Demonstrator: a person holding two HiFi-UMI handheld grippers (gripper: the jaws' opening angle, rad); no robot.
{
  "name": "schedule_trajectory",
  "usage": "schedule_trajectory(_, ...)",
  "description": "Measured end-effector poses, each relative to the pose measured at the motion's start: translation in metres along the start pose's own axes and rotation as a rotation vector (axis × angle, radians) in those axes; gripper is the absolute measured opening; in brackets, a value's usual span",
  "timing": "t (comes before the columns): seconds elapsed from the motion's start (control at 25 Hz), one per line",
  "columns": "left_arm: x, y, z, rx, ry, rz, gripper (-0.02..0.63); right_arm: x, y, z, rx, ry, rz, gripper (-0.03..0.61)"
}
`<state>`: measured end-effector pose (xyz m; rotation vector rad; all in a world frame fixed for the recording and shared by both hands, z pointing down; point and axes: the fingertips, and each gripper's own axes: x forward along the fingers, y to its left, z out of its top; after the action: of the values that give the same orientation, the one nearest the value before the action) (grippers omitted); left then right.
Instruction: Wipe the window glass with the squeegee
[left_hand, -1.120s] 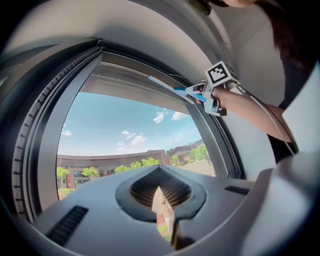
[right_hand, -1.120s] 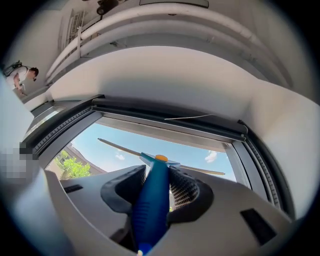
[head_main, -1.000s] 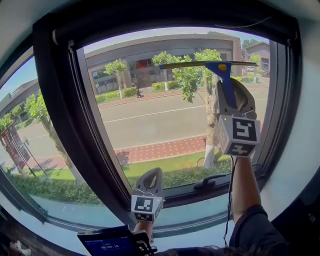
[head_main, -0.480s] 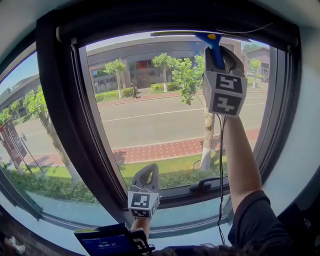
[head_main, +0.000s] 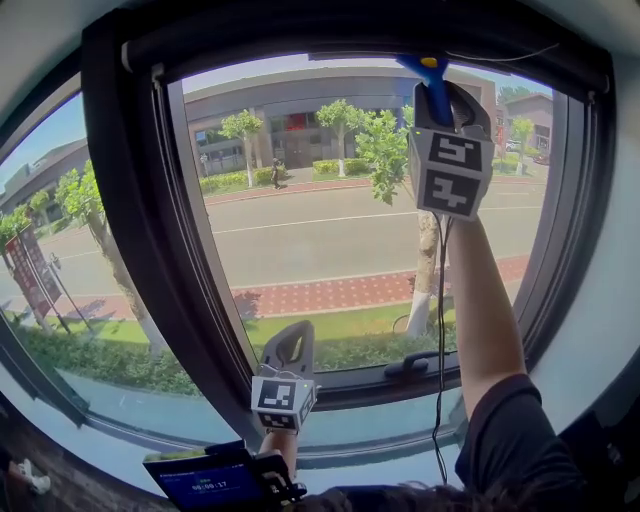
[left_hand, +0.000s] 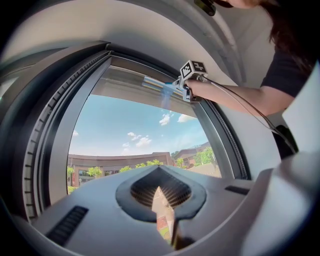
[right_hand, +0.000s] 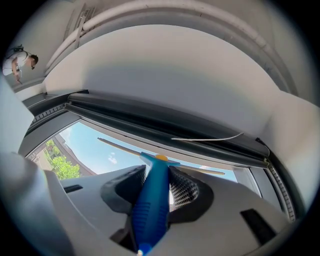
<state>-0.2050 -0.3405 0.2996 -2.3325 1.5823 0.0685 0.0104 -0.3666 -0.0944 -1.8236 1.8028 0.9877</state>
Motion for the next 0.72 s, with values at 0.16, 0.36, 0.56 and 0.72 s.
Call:
schedule_trajectory(0.16,-0.001,0.001,-0.001,-0.003,-0.001,-0.001,0.0,-0.003,0.0,-0.003,-0.007,0.0,-0.008,0.141)
schedule_trajectory(0.36,-0.002,0.002,-0.003,-0.007,0.004,-0.007,0.002,-0.007,0.002,-0.009,-0.013,0.006,-0.013,0.141)
schedule_trajectory(0.56,-0.004,0.001,-0.003,-0.021,0.0,-0.008,0.001,-0.016,0.005,-0.014,-0.011,0.02,-0.007,0.142)
schedule_trajectory(0.72,-0.006,-0.002,-0.001,-0.022,-0.009,-0.008,0.0,-0.025,0.003,-0.022,-0.009,0.026,-0.004,0.141)
